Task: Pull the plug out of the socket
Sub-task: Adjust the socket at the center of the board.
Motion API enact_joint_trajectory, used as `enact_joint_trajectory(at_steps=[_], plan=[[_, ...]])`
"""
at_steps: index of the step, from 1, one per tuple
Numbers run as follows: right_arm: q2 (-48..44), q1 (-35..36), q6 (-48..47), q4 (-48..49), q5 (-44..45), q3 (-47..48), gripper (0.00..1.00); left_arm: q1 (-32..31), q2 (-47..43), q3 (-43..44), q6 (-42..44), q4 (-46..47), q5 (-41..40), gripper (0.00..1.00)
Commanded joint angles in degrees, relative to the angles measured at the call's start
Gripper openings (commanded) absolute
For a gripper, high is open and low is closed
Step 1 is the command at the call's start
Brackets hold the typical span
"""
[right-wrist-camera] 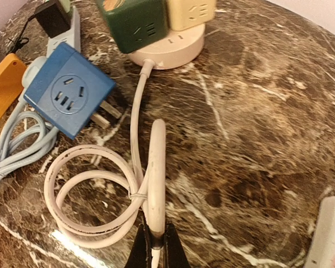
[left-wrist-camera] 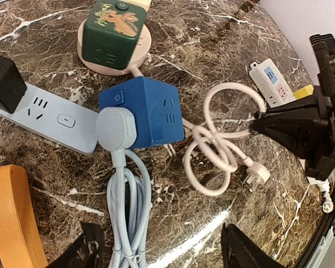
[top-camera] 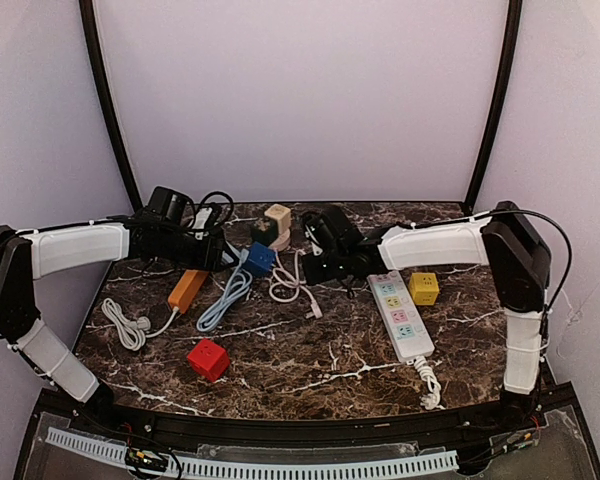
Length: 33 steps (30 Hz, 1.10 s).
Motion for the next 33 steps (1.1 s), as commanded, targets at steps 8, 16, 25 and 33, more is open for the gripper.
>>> enact_joint_trajectory(at_steps=[8, 16, 25, 33], plan=[[-12.4, -5.67, 3.11, -2.66, 6.85, -12.68, 0.0, -0.16, 2.05, 0.36, -0.77, -0.61, 2.82, 0.67], [-14.98, -7.04, 4.54, -2.66, 6.06, -14.96, 0.0, -0.16, 9.39, 4.34, -1.2, -1.66, 3.5, 0.65], [-16.45, -7.03, 5.33, -1.69, 3.11, -15.94, 0.31, 0.39, 16.16, 10.44, 1.43, -3.99, -3.04, 0.55], [-20.41, -7.04, 5.36, -1.32, 3.02, -17.89, 0.46, 0.45, 19.44, 12.51, 0.28, -3.31, -1.63, 0.32]])
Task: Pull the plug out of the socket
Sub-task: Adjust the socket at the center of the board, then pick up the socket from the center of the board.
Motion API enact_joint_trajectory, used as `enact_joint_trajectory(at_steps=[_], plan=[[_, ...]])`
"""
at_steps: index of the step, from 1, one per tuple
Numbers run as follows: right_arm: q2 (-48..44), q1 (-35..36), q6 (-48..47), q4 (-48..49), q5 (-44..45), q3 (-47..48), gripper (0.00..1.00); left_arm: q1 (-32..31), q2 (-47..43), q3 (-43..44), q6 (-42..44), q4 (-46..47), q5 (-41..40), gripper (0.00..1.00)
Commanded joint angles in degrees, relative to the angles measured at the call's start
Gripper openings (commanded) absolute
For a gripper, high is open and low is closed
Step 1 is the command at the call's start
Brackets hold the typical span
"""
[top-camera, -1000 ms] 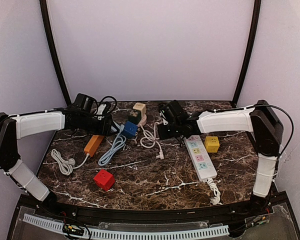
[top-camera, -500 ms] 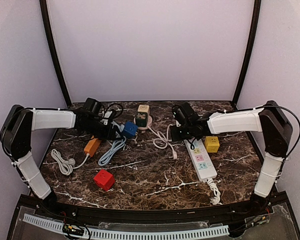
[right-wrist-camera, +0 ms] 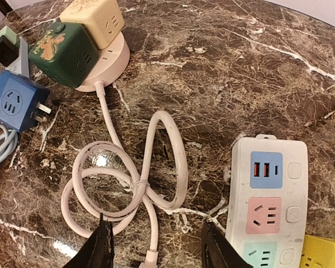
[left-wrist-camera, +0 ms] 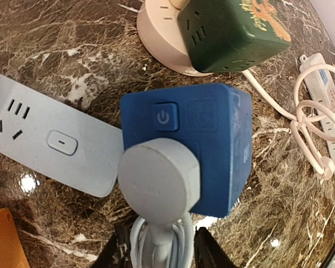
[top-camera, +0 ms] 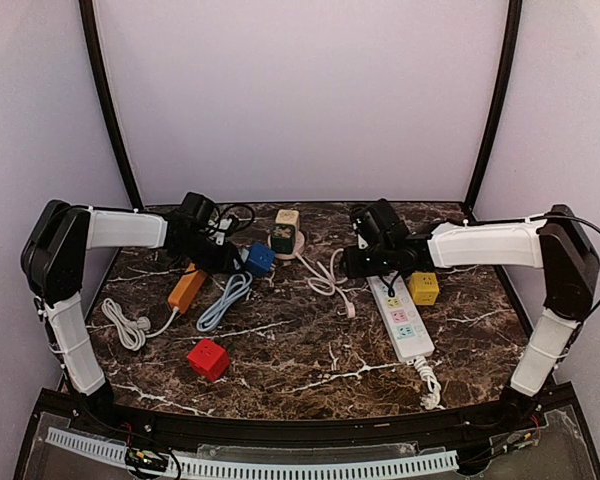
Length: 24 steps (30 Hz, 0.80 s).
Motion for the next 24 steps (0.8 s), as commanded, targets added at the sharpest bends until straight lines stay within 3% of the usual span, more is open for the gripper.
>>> enact_joint_trajectory(at_steps=[1, 6, 9, 11, 15, 24], plan=[[-3.85, -0.39, 0.37, 1.24, 0.18, -1.48, 0.47, 0.19, 0.87, 1.27, -0.28, -1.61, -0.06, 0.31], [-5.8, -0.37, 0.65, 1.24, 0.36, -2.34, 0.48, 0.17, 1.28, 0.82, -1.08, -0.4, 1.2, 0.26], [-6.65, -0.42, 0.9, 1.15, -0.07, -2.23, 0.48, 0.19, 1.75, 0.84, -1.64, 0.52, 3.19, 0.07], [-7.44, -0.32, 1.08, 1.06, -0.72, -2.38, 0.49, 0.17, 1.39, 0.7, -1.59, 0.8, 4.38, 0.01], [-10.08, -0.37, 0.08, 2.32, -4.45, -3.55, 0.55, 0.17, -1.9, -1.34, -0.97, 3.42, 7.41, 0.01], [-17.25, 0.11, -5.41, 12.72, -23.57, -11.48, 0.81, -0.34, -15.1, -8.6, 5.6, 9.48, 20.06, 0.0]])
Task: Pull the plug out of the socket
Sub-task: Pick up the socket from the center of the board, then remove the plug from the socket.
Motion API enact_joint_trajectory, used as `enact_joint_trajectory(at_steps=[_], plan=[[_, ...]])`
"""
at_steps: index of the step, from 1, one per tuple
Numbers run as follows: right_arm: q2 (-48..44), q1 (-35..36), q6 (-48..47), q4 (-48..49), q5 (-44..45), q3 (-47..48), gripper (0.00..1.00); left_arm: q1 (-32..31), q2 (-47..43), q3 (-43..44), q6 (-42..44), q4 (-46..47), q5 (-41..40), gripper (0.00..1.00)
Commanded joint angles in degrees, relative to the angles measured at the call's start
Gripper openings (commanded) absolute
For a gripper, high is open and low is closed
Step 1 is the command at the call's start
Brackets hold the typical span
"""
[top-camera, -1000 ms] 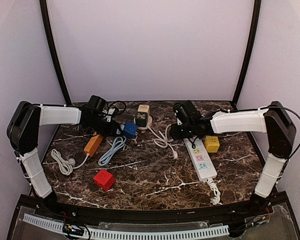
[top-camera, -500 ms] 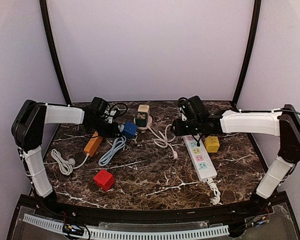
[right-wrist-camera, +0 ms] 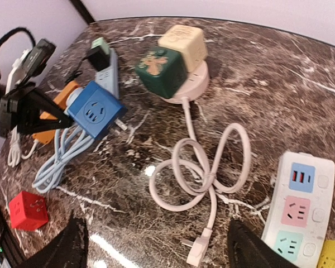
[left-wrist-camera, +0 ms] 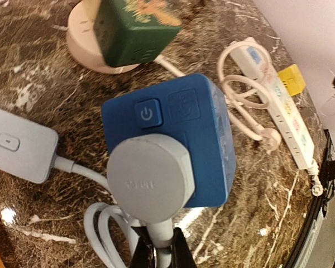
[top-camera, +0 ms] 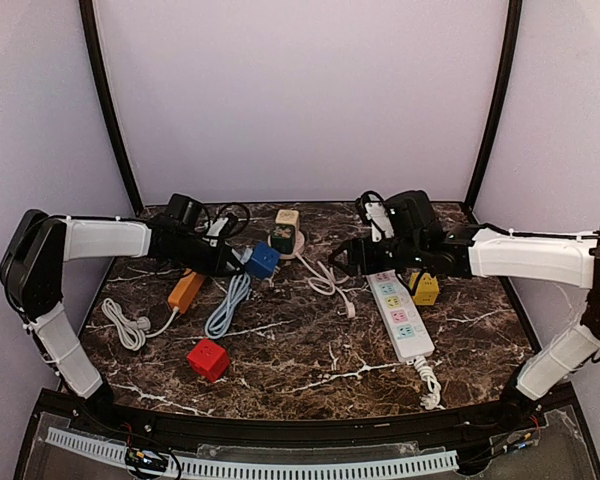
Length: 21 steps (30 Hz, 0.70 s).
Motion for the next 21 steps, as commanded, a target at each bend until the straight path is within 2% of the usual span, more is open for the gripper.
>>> enact_joint_trajectory(at_steps=[1, 5, 11, 15, 21], plan=[[-3.66, 0.2, -3.11, 8.79, -11.15, -4.52, 0.84, -0.49, -8.67, -1.04, 4.53, 4.59, 12.52, 0.01], [-4.29, 2.06, -5.43, 9.72, -12.56, -4.59, 0.91, -1.17, -10.8, -1.04, 5.1, 4.86, 17.08, 0.01], [-2.15, 8.08, -13.9, 6.93, -3.25, 0.21, 0.97, -2.93, -10.41, 0.99, 5.28, 2.87, 21.64, 0.01], [1.13, 11.12, -18.96, 3.28, 3.9, 4.65, 0.99, -5.8, -9.89, 2.41, 7.65, -0.77, 21.2, 0.0], [6.7, 13.56, -22.84, 0.51, 8.62, 8.82, 0.99, -8.73, -9.83, 3.21, 9.2, -2.92, 20.29, 0.01]])
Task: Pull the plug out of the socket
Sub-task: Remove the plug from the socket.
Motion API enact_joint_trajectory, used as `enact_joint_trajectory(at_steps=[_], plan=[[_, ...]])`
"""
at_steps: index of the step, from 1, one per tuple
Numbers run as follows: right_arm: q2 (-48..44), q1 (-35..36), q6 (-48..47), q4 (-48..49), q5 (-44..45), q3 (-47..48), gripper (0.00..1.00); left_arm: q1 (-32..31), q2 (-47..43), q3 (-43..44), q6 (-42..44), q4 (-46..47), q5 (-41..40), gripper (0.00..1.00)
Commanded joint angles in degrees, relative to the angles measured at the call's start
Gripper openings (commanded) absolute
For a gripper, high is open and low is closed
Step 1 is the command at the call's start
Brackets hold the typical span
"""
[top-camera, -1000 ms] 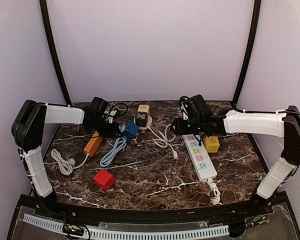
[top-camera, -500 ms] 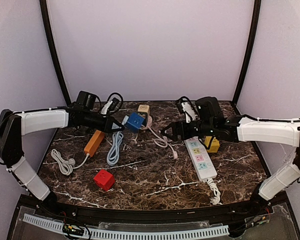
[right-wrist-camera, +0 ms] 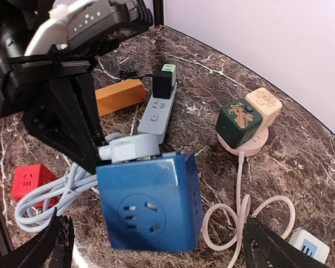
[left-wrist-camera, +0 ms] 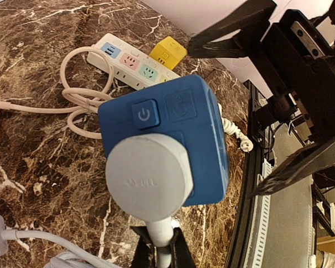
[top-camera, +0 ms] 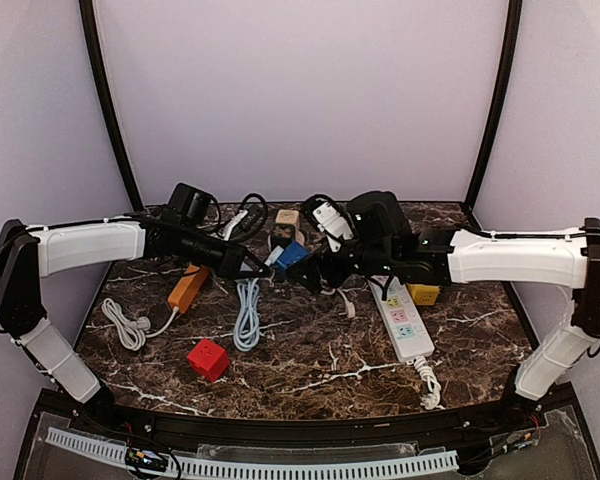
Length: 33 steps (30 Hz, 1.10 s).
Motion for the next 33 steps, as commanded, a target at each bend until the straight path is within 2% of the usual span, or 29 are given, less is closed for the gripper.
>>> enact_joint_trajectory(at_steps=[1, 7, 12, 16, 20, 21, 22, 26, 33], plan=[[4.13, 1.64, -4.61, -3.21, 6.23, 2.65, 0.99, -1.56, -0.92, 2.54, 1.84, -0.77, 3.74, 0.01], [7.62, 3.12, -5.12, -3.19, 9.64, 4.88, 0.98, -2.55, -0.81, 2.65, 1.85, -0.92, 5.06, 0.01], [9.3, 4.08, -7.24, -3.14, 12.4, 6.23, 0.89, -2.72, -0.48, 2.87, 1.85, -1.29, 5.87, 0.0], [9.33, 4.87, -7.93, -2.15, 13.45, 5.7, 0.75, -2.74, -0.01, 3.17, 1.85, -1.6, 6.86, 0.0], [8.46, 5.31, -8.05, -0.19, 13.5, 4.19, 0.56, -2.74, 0.53, 3.72, 1.85, -2.48, 6.03, 0.01], [8.22, 5.43, -8.05, 0.12, 13.5, 3.8, 0.46, -2.74, 0.54, 3.9, 1.85, -2.63, 5.59, 0.01], [8.02, 5.53, -8.08, 0.4, 13.57, 3.46, 0.32, -2.68, 0.48, 3.95, 1.85, -2.67, 4.4, 0.01], [7.16, 5.92, -8.69, 1.11, 14.12, 2.05, 0.01, -1.96, 0.24, 3.65, 0.49, -1.88, 2.58, 0.01], [5.32, 7.33, -12.83, 1.0, 13.87, -0.44, 0.0, -0.4, 2.23, 5.2, -0.78, -3.31, 4.41, 0.01]])
